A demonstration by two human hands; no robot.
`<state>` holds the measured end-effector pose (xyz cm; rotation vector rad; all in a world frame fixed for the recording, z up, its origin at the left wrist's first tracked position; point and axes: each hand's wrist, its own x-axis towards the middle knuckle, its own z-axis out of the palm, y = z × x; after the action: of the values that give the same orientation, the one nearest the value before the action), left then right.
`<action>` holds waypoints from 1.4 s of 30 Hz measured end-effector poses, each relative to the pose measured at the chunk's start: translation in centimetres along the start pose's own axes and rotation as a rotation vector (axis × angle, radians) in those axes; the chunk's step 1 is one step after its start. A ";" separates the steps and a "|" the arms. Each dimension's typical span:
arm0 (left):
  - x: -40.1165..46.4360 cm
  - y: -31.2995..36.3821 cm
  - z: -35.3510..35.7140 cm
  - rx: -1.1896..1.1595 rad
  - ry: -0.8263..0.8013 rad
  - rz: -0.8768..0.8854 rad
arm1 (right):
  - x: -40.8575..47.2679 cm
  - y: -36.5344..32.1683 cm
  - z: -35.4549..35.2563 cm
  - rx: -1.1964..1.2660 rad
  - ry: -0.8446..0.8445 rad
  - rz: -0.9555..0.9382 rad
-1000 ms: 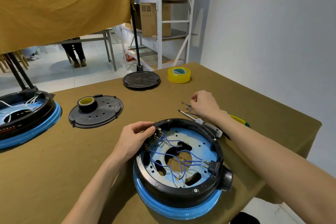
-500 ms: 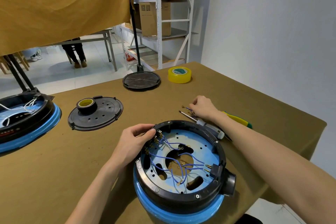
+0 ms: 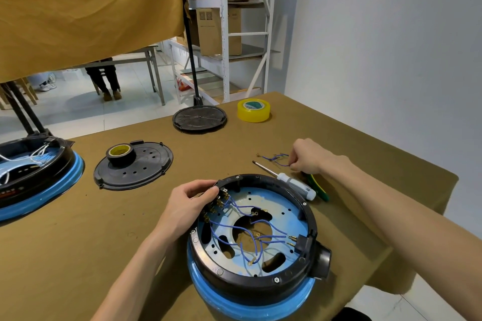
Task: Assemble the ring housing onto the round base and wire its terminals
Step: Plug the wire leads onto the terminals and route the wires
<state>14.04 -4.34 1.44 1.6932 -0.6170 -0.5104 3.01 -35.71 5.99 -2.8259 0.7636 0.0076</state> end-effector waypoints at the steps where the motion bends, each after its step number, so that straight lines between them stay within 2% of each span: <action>1: 0.0 0.0 0.0 0.002 0.002 0.000 | -0.1 0.0 -0.5 0.063 0.000 -0.022; 5: 0.0 0.0 0.0 0.002 -0.002 -0.006 | -0.5 -0.1 -2.1 0.240 0.078 -0.053; 9: 0.0 0.0 0.0 0.000 -0.001 -0.004 | -0.5 -0.2 -1.5 0.022 0.208 -0.014; 11: 0.0 0.0 0.1 -0.005 -0.001 -0.004 | -0.4 -0.5 -0.7 -0.046 0.103 0.007; 14: 0.0 0.0 0.1 -0.015 -0.005 -0.008 | 0.2 -0.9 -0.5 0.095 -0.190 0.016; 16: 0.1 0.0 0.0 -0.012 -0.006 -0.009 | 0.8 -1.2 -1.0 0.199 -0.234 0.026; 19: 0.2 -0.2 0.0 -0.011 -0.008 -0.009 | 2.8 -1.5 -1.1 0.333 -0.057 0.087; 22: 0.3 -0.3 0.0 -0.022 0.005 -0.007 | 4.5 -2.3 0.3 0.338 0.144 0.117; 26: 0.4 -0.4 0.0 -0.004 0.002 0.006 | 5.5 -2.8 3.3 0.233 0.088 0.094; 28: 0.4 -0.4 0.0 0.004 -0.001 0.011 | 5.7 -2.8 4.1 0.205 0.143 0.105; 32: 0.3 -0.3 0.0 -0.019 -0.007 0.004 | 5.0 -3.9 3.9 -0.034 0.266 0.028; 34: 0.4 -0.3 0.0 -0.009 -0.004 0.001 | 3.9 -4.9 3.2 0.122 0.337 -0.018; 36: 0.3 -0.2 0.0 -0.016 -0.001 -0.001 | 1.9 -6.6 2.3 0.501 0.330 -0.089; 39: 0.0 0.2 0.1 -0.015 -0.009 0.000 | -1.9 -9.4 1.3 0.966 0.157 -0.183; 42: -0.5 1.1 0.1 0.099 0.085 0.136 | -5.4 -11.0 1.4 1.321 -0.065 -0.211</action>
<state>13.48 -4.28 2.54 1.7426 -0.6999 -0.3141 3.83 -23.49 7.22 -1.5994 0.2426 -0.3102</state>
